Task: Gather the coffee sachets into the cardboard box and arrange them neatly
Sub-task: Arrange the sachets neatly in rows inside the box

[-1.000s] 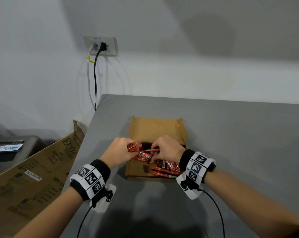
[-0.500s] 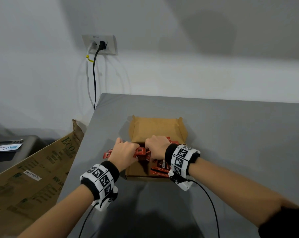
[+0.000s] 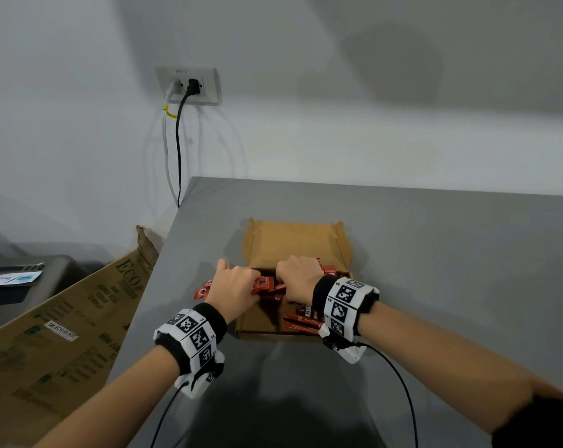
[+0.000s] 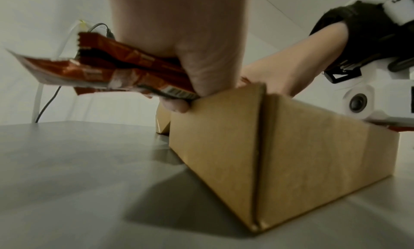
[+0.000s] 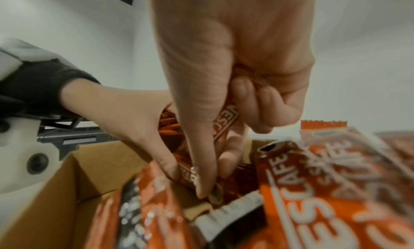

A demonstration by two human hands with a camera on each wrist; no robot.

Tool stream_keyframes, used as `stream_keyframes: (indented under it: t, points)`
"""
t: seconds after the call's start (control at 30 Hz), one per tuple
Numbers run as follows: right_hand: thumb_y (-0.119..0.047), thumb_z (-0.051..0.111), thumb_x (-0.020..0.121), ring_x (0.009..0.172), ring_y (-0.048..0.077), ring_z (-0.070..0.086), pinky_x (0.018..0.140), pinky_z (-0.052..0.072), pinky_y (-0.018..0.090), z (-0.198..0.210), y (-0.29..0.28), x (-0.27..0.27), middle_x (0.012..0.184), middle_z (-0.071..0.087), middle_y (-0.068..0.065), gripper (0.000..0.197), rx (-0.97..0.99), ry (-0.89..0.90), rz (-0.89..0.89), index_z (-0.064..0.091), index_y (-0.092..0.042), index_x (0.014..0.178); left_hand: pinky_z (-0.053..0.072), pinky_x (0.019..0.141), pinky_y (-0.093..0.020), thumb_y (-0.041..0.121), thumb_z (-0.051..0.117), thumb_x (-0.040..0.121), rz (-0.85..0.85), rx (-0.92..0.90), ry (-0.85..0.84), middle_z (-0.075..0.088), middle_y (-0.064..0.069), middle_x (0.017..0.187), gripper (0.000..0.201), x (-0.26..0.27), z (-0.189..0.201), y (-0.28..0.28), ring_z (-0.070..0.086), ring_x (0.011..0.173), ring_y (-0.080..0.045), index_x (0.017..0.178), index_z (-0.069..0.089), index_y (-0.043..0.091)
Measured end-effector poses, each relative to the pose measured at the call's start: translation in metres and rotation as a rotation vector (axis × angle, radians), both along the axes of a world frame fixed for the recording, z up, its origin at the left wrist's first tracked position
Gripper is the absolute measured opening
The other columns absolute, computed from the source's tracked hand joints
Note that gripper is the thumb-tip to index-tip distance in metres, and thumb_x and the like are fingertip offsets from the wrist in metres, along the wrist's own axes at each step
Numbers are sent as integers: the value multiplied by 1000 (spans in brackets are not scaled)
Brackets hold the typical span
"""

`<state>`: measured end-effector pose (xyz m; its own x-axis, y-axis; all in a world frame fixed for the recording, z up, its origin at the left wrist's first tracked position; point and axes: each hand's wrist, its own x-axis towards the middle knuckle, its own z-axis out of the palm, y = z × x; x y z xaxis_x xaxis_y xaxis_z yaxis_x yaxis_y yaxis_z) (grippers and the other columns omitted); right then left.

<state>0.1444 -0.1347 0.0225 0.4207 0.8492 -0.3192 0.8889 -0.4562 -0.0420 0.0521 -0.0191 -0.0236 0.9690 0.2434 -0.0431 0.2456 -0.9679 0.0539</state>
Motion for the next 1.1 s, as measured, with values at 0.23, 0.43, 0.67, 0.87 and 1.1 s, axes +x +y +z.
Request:
stream_keyframes:
  t: [0.23,0.43,0.67,0.87,1.1]
  points:
    - [-13,61,87,90,28,60,71,45,34,-5,1,0,98,63,10,14,75,-34,-82,57,-8,100,18,70,-30,19,59,83,61,-11,-137,65,5,81,4,-3,-8,-2,57,70,-21,78,59,20]
    - [-12,63,83,82,26,61,69,50,35,-10,1,4,90,64,8,8,124,22,-199,59,-10,90,22,65,-30,11,75,65,52,36,-119,59,6,65,20,-1,-3,-3,53,50,-20,64,57,21]
    - [-7,61,82,77,26,58,68,49,35,-13,-3,10,85,62,7,10,121,48,-233,61,-8,92,26,59,-28,11,85,51,25,98,-171,52,6,62,32,2,-6,-4,43,38,-14,58,56,21]
    - [-9,63,82,76,25,56,66,46,33,-13,-2,9,87,62,7,12,121,37,-227,60,-9,94,27,63,-30,11,81,59,63,67,-170,55,4,69,23,2,-9,-3,49,46,-17,66,60,19]
    - [-21,65,83,81,25,60,72,51,36,-12,-3,9,88,62,7,18,137,55,-176,58,-9,96,25,73,-31,16,66,79,69,1,-145,57,2,90,8,1,-5,-2,55,68,-21,87,63,17]
